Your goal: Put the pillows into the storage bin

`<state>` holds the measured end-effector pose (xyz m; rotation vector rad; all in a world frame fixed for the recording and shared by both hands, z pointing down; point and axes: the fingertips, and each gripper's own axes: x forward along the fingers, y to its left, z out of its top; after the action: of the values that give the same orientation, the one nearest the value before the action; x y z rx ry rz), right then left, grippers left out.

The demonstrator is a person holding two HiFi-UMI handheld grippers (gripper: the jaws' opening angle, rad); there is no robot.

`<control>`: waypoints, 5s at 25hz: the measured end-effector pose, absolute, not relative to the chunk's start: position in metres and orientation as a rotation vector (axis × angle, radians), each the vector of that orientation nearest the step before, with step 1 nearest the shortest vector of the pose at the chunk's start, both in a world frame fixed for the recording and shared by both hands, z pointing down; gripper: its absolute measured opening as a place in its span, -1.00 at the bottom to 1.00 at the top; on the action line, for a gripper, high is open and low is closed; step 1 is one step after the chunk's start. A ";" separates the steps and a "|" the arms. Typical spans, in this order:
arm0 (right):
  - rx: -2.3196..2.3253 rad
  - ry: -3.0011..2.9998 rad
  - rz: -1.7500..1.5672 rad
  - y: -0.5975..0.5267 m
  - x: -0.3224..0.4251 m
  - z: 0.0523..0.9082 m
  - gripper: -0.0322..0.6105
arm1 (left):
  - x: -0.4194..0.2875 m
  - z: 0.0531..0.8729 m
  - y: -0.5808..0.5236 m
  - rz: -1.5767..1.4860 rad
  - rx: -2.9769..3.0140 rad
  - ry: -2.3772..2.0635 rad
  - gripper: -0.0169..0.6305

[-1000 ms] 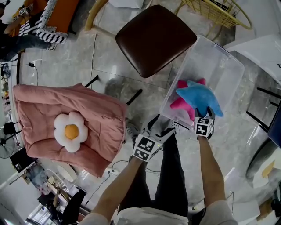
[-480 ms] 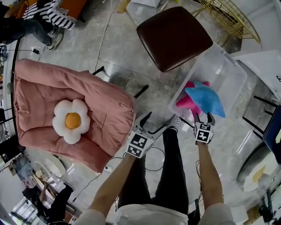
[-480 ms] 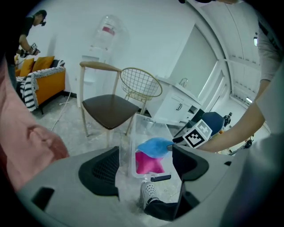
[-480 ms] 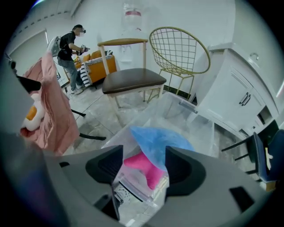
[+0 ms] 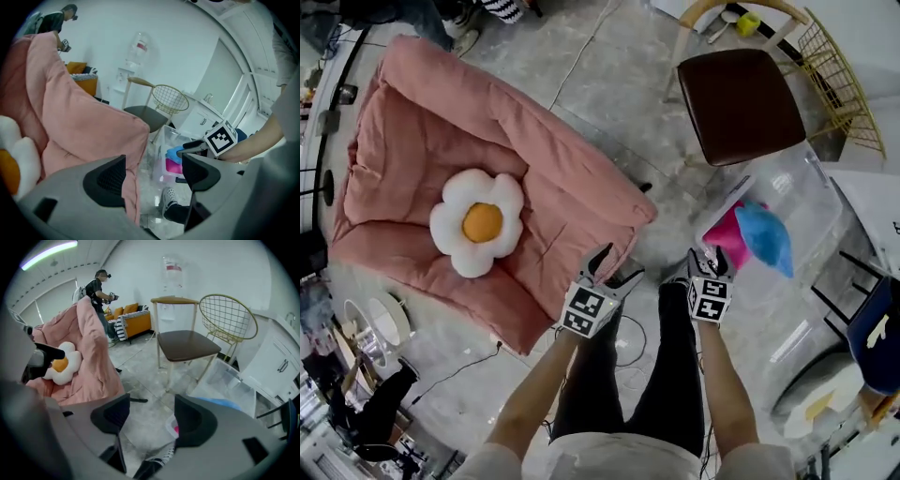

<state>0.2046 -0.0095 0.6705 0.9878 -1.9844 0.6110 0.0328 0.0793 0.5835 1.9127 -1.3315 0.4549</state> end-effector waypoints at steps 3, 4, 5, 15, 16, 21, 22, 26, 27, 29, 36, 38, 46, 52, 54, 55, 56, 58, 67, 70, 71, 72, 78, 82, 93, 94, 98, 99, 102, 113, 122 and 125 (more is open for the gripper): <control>0.890 -2.037 0.605 0.017 0.150 0.660 0.02 | -0.010 0.588 0.105 0.431 1.846 -1.399 0.23; 0.853 -2.052 0.597 0.024 0.135 0.657 0.02 | -0.024 0.590 0.111 0.420 1.822 -1.427 0.23; 0.817 -2.066 0.589 0.030 0.121 0.655 0.02 | -0.038 0.592 0.116 0.407 1.798 -1.457 0.23; 0.332 -2.188 0.447 0.121 -0.066 0.642 0.01 | -0.224 0.580 0.200 0.269 1.461 -1.794 0.23; 0.298 -2.198 0.439 0.128 -0.085 0.640 0.02 | -0.244 0.578 0.211 0.263 1.424 -1.828 0.23; 0.134 -2.261 0.414 0.167 -0.178 0.629 0.02 | -0.339 0.566 0.260 0.215 1.257 -1.970 0.23; 0.097 -2.275 0.410 0.175 -0.195 0.628 0.01 | -0.353 0.563 0.268 0.196 1.226 -1.993 0.23; -0.069 -2.303 0.442 0.219 -0.255 0.624 0.01 | -0.377 0.557 0.300 0.153 1.136 -2.034 0.23; -0.118 -2.305 0.460 0.233 -0.270 0.624 0.01 | -0.380 0.557 0.308 0.146 1.122 -2.037 0.23; -0.194 -2.313 0.504 0.258 -0.297 0.622 0.02 | -0.382 0.553 0.322 0.128 1.108 -2.038 0.23; -0.344 -2.309 0.659 0.322 -0.367 0.618 0.02 | -0.378 0.531 0.351 0.086 1.111 -2.077 0.23; -0.350 -2.304 0.656 0.333 -0.379 0.621 0.03 | -0.379 0.530 0.362 0.061 1.081 -2.097 0.23; -0.423 -2.299 0.767 0.338 -0.382 0.611 0.38 | -0.389 0.524 0.395 -0.023 1.014 -2.162 0.23; -0.453 -2.237 0.564 0.362 -0.394 0.635 0.52 | -0.387 0.528 0.404 -0.037 0.999 -2.171 0.23; -0.423 -2.226 0.485 0.365 -0.397 0.643 0.43 | -0.385 0.527 0.406 -0.040 1.004 -2.167 0.23; -0.416 -2.230 0.481 0.364 -0.398 0.642 0.36 | -0.384 0.525 0.407 -0.053 1.004 -2.165 0.23; -0.411 -2.239 0.491 0.363 -0.397 0.640 0.24 | -0.384 0.524 0.407 -0.080 1.002 -2.164 0.23; -0.406 -2.266 0.530 0.360 -0.391 0.633 0.09 | -0.384 0.522 0.408 -0.140 0.993 -2.163 0.23; -0.530 -2.323 0.706 0.334 -0.358 0.603 -0.08 | -0.367 0.520 0.373 -0.156 1.059 -2.128 0.23; -0.531 -2.364 0.670 0.323 -0.335 0.592 -0.16 | -0.364 0.523 0.359 -0.143 1.094 -2.095 0.23; -0.528 -2.378 0.654 0.321 -0.328 0.587 -0.18 | -0.363 0.524 0.354 -0.153 1.101 -2.080 0.23; -0.523 -2.391 0.637 0.319 -0.321 0.582 -0.19 | -0.363 0.525 0.349 -0.182 1.105 -2.062 0.23; -0.474 -2.472 0.553 0.300 -0.283 0.556 -0.25 | -0.370 0.529 0.315 -0.572 1.034 -1.919 0.23; -0.471 -2.492 0.524 0.291 -0.257 0.552 -0.26 | -0.357 0.527 0.283 -0.525 1.100 -1.884 0.23; -0.357 -2.566 0.580 0.258 -0.194 0.530 -0.30 | -0.281 0.491 0.212 -0.073 1.396 -1.955 -0.30; -0.345 -2.580 0.576 0.251 -0.191 0.527 -0.31 | -0.274 0.484 0.203 -0.036 1.425 -1.973 -0.32; -0.307 -2.651 0.508 0.219 -0.184 0.503 -0.33 | -0.258 0.447 0.171 0.013 1.498 -2.043 -0.36; -0.304 -2.667 0.483 0.210 -0.182 0.495 -0.33 | -0.255 0.437 0.163 0.005 1.505 -2.061 -0.36; -0.288 -2.717 0.441 0.186 -0.179 0.471 -0.33 | -0.247 0.407 0.140 0.009 1.535 -2.100 -0.37; -0.168 -2.844 0.305 0.127 -0.151 0.393 -0.34 | -0.201 0.313 0.081 0.059 1.742 -2.114 -0.37; 0.137 -2.844 0.306 0.049 -0.047 0.381 -0.34 | -0.088 0.302 -0.003 0.108 1.964 -1.905 -0.37; 0.258 -2.813 0.319 0.023 0.006 0.393 -0.34 | -0.032 0.314 -0.033 0.132 2.036 -1.792 -0.37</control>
<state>0.0063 0.0230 0.3925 0.2580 -2.8127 0.3188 -0.0325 -0.0331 0.3143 2.0361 -1.7917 0.1322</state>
